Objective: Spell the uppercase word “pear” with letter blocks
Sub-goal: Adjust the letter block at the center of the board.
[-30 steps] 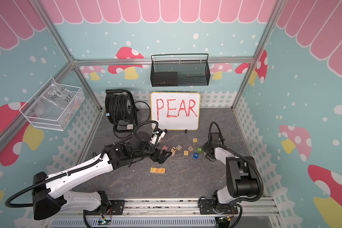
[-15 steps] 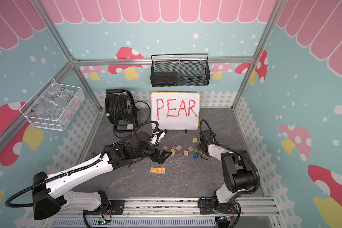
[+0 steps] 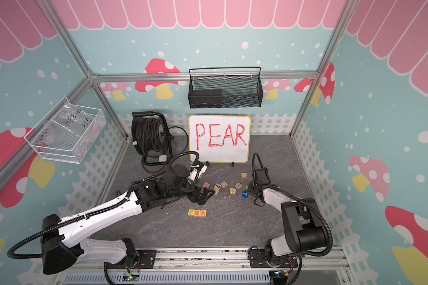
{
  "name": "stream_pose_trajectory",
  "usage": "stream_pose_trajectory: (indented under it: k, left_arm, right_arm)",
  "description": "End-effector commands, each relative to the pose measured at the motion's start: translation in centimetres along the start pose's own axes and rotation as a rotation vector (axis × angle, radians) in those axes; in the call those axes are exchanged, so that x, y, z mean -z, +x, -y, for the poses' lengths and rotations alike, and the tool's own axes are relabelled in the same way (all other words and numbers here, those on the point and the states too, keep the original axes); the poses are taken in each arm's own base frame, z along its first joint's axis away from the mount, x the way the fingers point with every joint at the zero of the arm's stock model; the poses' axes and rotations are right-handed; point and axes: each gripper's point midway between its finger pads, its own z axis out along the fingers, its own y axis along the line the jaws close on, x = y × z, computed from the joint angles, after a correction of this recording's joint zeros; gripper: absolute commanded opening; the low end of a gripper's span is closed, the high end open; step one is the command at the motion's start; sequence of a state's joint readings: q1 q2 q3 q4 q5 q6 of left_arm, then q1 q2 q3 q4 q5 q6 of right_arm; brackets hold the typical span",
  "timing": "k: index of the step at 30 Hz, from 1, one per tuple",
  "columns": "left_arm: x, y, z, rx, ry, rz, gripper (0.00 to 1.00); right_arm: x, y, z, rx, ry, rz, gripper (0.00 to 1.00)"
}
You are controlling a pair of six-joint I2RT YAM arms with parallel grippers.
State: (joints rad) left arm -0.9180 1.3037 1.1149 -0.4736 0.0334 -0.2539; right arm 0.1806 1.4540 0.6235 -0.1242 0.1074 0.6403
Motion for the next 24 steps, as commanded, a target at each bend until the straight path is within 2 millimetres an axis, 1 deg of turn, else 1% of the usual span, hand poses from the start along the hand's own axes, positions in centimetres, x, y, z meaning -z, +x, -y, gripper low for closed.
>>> stream_pose_trajectory:
  k: [1,3,6,14,20,24]
  left_arm:
    - [-0.2,0.4,-0.4,-0.019,-0.014,-0.015,1.0]
    - [-0.1,0.4,-0.4,-0.02,-0.014,-0.012,0.99]
    - [0.0,0.3,-0.3,-0.02,-0.014,-0.009,1.0]
    - [0.2,0.2,-0.3,-0.023,-0.017,-0.002,0.99]
    - [0.3,0.1,-0.1,-0.018,-0.004,-0.001,0.99]
    - [0.3,0.1,0.0,-0.021,-0.005,0.001,1.0]
  right_arm:
    - [0.9,-0.9,-1.2,0.101,-0.068,0.05,0.51]
    - [1.2,-1.2,-1.4,0.131,-0.075,0.06,0.53]
    - [1.4,-1.3,-0.8,0.139,-0.036,0.048,0.54]
    - [1.2,2.3,-0.6,0.062,-0.088,-0.041,0.54]
    - [1.3,3.6,-0.5,0.035,-0.117,-0.055,0.53]
    - [1.4,3.8,-0.6,0.021,-0.13,-0.053,0.53]
